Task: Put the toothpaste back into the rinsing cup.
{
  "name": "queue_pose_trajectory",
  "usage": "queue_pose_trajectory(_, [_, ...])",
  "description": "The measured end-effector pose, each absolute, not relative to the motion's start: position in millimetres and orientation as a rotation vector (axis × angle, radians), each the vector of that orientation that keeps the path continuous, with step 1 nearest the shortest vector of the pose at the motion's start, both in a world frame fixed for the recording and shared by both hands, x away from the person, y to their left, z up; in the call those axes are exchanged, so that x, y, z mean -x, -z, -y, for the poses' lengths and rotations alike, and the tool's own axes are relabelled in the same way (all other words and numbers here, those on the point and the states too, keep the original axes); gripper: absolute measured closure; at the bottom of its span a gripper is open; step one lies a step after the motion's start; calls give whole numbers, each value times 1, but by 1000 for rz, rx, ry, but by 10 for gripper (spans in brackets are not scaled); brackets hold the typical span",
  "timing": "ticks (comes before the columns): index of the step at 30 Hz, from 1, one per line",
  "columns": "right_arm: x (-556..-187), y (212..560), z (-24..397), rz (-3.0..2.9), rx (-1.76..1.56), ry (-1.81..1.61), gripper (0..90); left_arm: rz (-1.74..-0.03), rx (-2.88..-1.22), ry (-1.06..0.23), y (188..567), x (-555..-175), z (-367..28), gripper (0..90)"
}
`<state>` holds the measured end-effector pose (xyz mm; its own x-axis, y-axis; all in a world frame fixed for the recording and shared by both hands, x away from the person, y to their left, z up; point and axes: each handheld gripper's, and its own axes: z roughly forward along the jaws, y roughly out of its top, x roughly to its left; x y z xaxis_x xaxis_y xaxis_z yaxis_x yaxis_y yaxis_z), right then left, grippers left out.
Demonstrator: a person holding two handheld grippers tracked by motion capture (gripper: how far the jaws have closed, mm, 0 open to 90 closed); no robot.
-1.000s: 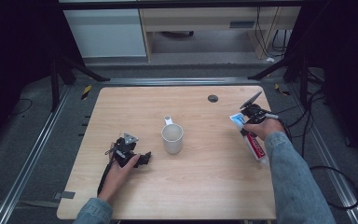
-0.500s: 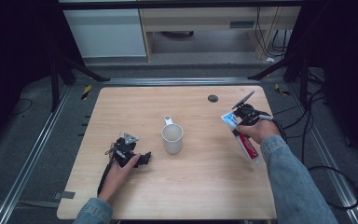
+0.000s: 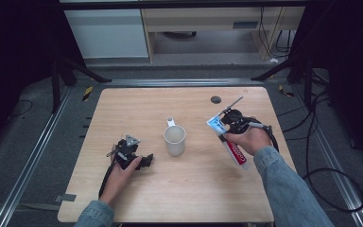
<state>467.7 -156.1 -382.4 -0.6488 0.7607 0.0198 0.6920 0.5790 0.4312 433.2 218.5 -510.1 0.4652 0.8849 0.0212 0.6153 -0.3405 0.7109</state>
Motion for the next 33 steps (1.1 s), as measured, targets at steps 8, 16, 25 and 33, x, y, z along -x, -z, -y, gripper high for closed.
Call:
queue_pose_trajectory(8, [-457,383,141,-2645,-1180,-705,736,-1242,-2077,-544,510,-433,-218,0])
queue_pose_trajectory(16, [-446,379,130,-2636,-1138,-806,735,-1242,-2078,-544,510,-433,-219,0])
queue_pose_trajectory(25, [-429,375,114,-2614,-1088,-920,735,-1242,-2077,-544,510,-433,-218,0])
queue_pose_trajectory(33, [-421,372,107,-2564,-1072,-1017,734,-1241,-2079,-544,510,-433,-218,0])
